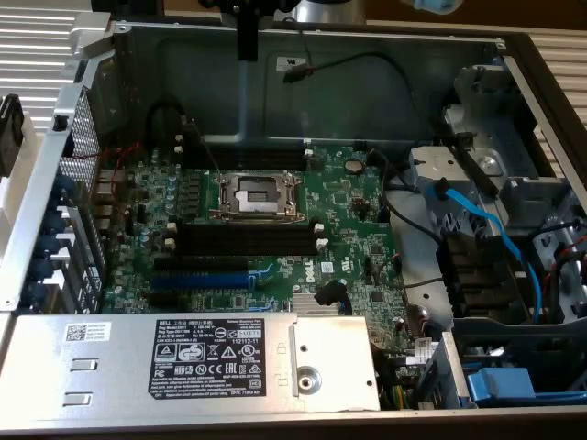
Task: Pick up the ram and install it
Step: 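Reach for the ram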
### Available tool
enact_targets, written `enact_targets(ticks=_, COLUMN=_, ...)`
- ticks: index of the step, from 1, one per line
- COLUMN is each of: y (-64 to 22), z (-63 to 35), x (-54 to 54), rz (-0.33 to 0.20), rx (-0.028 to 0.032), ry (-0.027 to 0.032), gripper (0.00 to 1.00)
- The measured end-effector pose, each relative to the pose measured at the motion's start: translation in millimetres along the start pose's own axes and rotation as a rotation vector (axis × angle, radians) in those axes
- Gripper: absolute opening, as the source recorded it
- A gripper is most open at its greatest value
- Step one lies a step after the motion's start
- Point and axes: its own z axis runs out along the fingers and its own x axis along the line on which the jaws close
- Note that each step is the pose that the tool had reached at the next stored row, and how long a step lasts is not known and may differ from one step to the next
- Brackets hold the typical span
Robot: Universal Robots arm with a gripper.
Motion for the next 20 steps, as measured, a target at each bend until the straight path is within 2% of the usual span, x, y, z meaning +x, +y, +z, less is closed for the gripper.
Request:
enact_targets(ticks=5, y=0.0, z=-0.1, x=1.0, rz=0.0, rx=0.0002, ry=0.0004, gripper=0.1)
enact_targets(ticks=7, y=-0.2, z=-0.3, x=4.1, rz=0.0, rx=0.0007, ry=0.0064, gripper=0.1)
enact_targets(ticks=10, y=-1.0, z=-0.5, x=15.4, rz=0.001, rx=0.0012, ry=0.0146, gripper=0.1)
enact_targets(ticks=16, y=-2.5, z=-1.1, x=37.2, rz=0.001, rx=0.0012, ry=0.016, gripper=0.1)
enact_targets(ticks=20, y=-3.7, z=-2.1, x=54.8, rz=0.001, rx=0.0015, ry=0.0196, gripper=0.1)
